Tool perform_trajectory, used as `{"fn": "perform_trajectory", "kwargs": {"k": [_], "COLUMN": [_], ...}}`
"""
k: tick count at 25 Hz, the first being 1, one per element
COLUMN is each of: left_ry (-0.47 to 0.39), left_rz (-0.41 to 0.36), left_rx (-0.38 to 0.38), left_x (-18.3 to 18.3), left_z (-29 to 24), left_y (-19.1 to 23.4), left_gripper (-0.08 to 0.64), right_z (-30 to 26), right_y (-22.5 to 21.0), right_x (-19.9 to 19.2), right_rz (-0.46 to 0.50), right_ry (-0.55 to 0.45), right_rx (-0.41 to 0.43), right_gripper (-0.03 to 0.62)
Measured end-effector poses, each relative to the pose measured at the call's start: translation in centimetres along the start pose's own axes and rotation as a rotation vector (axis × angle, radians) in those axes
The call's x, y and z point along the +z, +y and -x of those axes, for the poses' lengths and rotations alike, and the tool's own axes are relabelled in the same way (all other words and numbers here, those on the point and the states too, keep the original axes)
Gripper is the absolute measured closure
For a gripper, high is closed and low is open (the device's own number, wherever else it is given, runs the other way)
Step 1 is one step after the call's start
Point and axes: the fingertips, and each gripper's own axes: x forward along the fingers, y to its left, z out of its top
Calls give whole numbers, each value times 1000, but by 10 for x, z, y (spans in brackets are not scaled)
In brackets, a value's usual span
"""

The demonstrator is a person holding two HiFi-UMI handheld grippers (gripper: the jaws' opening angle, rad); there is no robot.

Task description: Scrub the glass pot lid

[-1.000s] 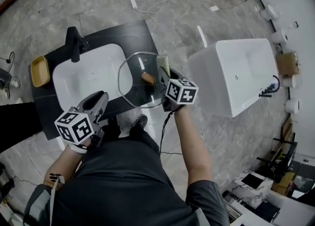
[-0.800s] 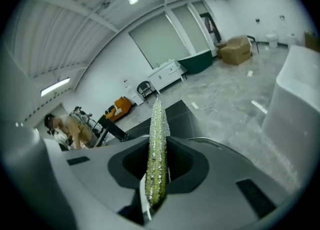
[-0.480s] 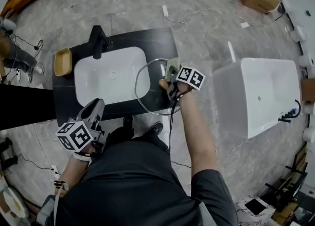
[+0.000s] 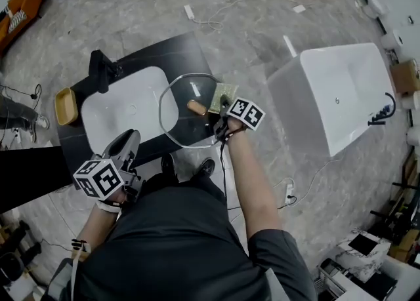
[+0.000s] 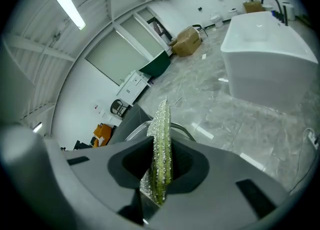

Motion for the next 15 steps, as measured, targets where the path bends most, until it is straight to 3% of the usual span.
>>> {"fn": "perform_trajectory", "kwargs": {"k": [9, 12, 15], "left_ry": [93, 109, 113], "left_rz": [-62, -69, -66], "left_rx": [-125, -145, -154], "left_x": [-10, -13, -16], "left_z": [-44, -51, -53], "left_y": [-45, -54, -59], "left_gripper": [489, 489, 489], "right_z": [51, 68, 80], "right_y": [-63, -72, -51], "right_x": [-9, -6, -1], "right_rz": [-71, -21, 44], "right_ry": [-60, -69, -90], "right_rx": [-77, -89, -10], "right_gripper": [528, 528, 528]}}
